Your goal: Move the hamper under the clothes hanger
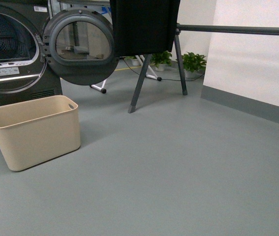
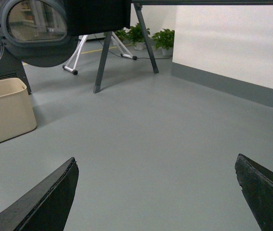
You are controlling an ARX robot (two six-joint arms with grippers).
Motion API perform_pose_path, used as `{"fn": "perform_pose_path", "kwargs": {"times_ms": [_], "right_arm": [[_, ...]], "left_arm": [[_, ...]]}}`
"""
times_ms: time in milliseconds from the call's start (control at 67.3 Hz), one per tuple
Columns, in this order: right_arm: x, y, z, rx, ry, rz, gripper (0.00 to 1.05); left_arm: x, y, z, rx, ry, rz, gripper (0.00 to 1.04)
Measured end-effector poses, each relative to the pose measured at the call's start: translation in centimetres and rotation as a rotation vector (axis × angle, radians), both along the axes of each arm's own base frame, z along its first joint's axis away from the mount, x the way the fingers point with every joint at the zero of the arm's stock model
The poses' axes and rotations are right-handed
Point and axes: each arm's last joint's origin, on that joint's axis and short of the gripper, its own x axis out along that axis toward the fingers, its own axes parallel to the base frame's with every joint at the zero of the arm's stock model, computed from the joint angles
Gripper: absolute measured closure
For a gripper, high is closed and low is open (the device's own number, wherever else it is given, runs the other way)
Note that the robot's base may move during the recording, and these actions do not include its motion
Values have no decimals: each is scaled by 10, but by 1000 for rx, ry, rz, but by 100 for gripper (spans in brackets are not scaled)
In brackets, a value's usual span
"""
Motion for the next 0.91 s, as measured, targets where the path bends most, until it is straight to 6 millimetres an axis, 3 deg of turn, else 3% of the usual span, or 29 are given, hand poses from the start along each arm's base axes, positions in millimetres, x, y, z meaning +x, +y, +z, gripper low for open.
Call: {"fn": "perform_pose_path", "kwargs": {"times_ms": [906], "right_arm": [[0,0,0,0,0,0,8]], "left_arm": [[0,0,0,0,0,0,7]]}}
